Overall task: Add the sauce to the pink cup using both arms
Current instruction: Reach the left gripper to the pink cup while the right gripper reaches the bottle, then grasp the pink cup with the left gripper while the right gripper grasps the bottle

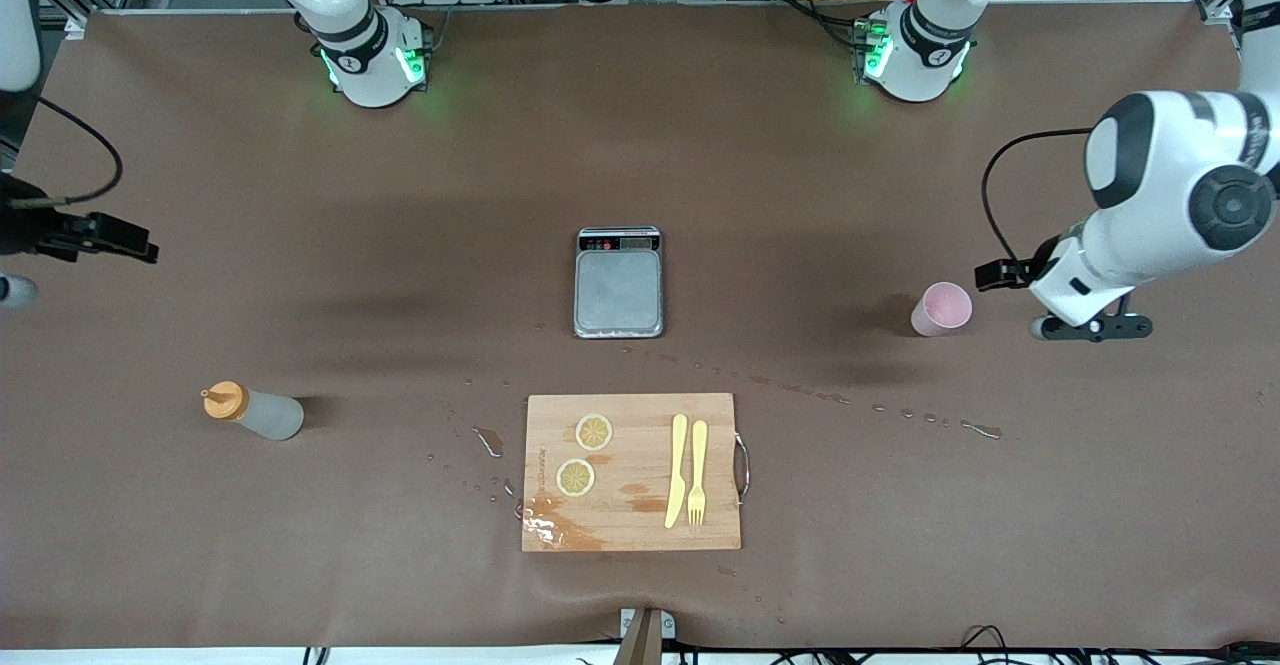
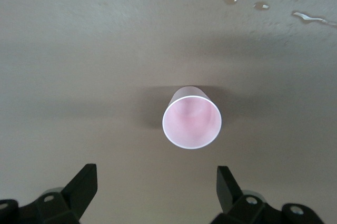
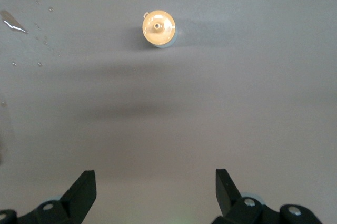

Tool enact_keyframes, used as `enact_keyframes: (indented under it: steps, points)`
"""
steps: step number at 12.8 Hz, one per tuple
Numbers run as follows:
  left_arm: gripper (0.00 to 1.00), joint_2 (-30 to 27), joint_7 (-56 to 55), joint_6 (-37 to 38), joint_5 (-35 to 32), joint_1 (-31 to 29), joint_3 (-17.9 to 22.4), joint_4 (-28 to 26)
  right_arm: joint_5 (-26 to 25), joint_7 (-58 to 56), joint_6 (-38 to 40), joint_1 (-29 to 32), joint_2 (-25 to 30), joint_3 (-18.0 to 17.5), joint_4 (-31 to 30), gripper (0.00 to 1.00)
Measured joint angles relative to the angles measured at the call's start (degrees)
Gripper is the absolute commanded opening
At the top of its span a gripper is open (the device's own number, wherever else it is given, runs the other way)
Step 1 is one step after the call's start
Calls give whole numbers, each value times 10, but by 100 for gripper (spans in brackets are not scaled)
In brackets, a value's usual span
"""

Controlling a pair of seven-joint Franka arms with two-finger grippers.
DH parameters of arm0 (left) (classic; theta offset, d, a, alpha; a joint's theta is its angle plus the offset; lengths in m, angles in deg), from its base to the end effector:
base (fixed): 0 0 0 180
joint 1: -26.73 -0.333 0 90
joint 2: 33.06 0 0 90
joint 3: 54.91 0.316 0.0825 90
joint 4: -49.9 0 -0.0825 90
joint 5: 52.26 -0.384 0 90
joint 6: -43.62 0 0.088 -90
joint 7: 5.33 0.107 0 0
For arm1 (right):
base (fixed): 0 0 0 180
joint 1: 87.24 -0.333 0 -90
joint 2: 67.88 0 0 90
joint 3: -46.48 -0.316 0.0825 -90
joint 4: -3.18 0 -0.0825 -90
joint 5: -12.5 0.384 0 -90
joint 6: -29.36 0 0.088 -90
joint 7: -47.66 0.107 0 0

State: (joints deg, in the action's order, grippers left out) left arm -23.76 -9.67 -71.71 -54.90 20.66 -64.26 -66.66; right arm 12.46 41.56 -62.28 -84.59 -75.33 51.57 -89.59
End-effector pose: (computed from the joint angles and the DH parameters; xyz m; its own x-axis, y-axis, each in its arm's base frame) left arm 0.5583 -0.0276 0.3533 0.9838 -0.0030 -0.1791 -0.0075 -0.9997 -0.0248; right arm 0.5813 -0.0764 0.5300 0.9884 -0.0281 -0.1491 -0.0289 -0.9996 -0.0037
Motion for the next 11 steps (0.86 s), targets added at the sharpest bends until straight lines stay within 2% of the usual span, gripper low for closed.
enact_keyframes:
  steps: [4, 7, 8, 9, 10, 11]
  points:
    - [100, 47, -1, -79, 0, -12, 2, -39, 0, -76, -46, 20, -40, 5, -1, 100]
    - [80, 76, -1, -108, 0, -14, 2, -48, 14, -163, -98, 50, -78, 8, -1, 100]
    - [71, 82, -1, -112, 0, -14, 2, -48, 28, -191, -106, 57, -90, 8, -1, 100]
    - [57, 87, -1, -116, 0, -14, 2, -49, 41, -222, -114, 63, -101, 8, -1, 100]
    - [33, 92, -1, -120, 0, -14, 2, -49, 53, -256, -122, 69, -109, 8, -1, 100]
    - [3, 96, -1, -123, 0, -14, 2, -49, 66, -294, -131, 74, -117, 8, -1, 100]
